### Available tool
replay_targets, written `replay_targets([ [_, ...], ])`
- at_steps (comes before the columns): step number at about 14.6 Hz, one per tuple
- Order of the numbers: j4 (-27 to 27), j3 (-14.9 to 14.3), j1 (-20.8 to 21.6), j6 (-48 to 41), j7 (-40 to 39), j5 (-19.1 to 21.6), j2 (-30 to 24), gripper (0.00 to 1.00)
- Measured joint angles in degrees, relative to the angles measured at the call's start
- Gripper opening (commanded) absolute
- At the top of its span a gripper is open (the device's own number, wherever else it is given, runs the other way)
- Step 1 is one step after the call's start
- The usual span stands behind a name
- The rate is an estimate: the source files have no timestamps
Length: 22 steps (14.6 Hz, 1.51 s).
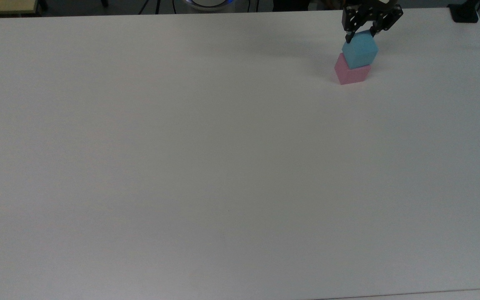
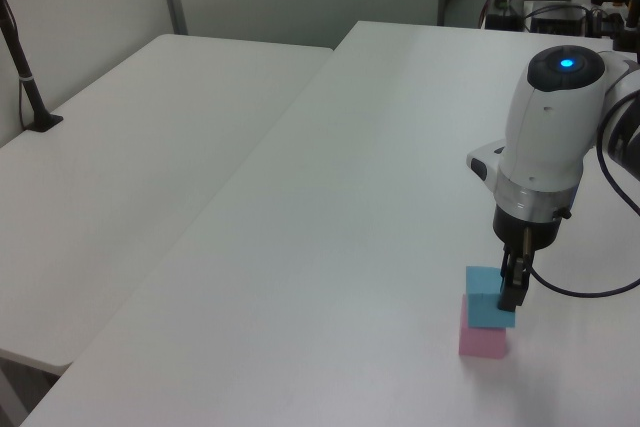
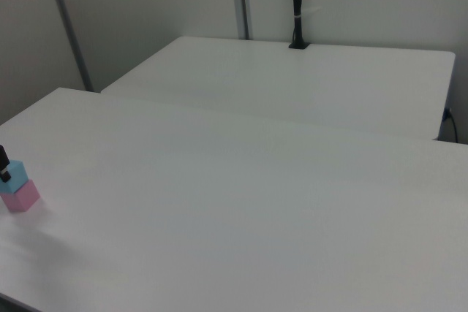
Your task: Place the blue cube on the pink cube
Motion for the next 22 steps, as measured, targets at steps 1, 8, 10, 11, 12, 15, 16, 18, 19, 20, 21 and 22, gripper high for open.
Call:
replay_targets([
  [1,0.00,0.00,-0.05,0.00,0.25,-0.01,0.00,1.00],
  [8,3.35,-0.28,-2.30,-5.08,4.86,-0.97,-0.15,1.00],
  [10,8.66,-0.45,-6.58,-12.50,5.13,-1.05,-0.74,1.00],
  [11,11.35,-0.53,-9.56,-15.51,5.01,-1.05,-1.47,1.00],
  [12,13.50,-0.66,-12.82,-17.64,4.56,-1.05,-2.55,1.00],
  [15,15.58,-1.90,-20.28,-19.90,-0.12,-1.05,-6.03,1.00],
  [16,15.78,-3.04,-21.80,-20.42,-2.40,-1.05,-6.79,1.00],
  [18,17.39,-8.80,-23.79,-22.39,-12.21,-1.02,-8.03,1.00],
  [19,18.09,-11.58,-24.00,-22.79,-17.62,-0.81,-8.66,1.00],
  [20,18.64,-15.30,-24.13,-23.13,-24.17,-0.01,-9.71,1.00],
  [21,19.09,-19.05,-24.23,-23.80,-30.41,0.80,-10.89,1.00],
  [22,19.39,-21.51,-24.26,-24.51,-34.55,1.07,-11.62,1.00],
])
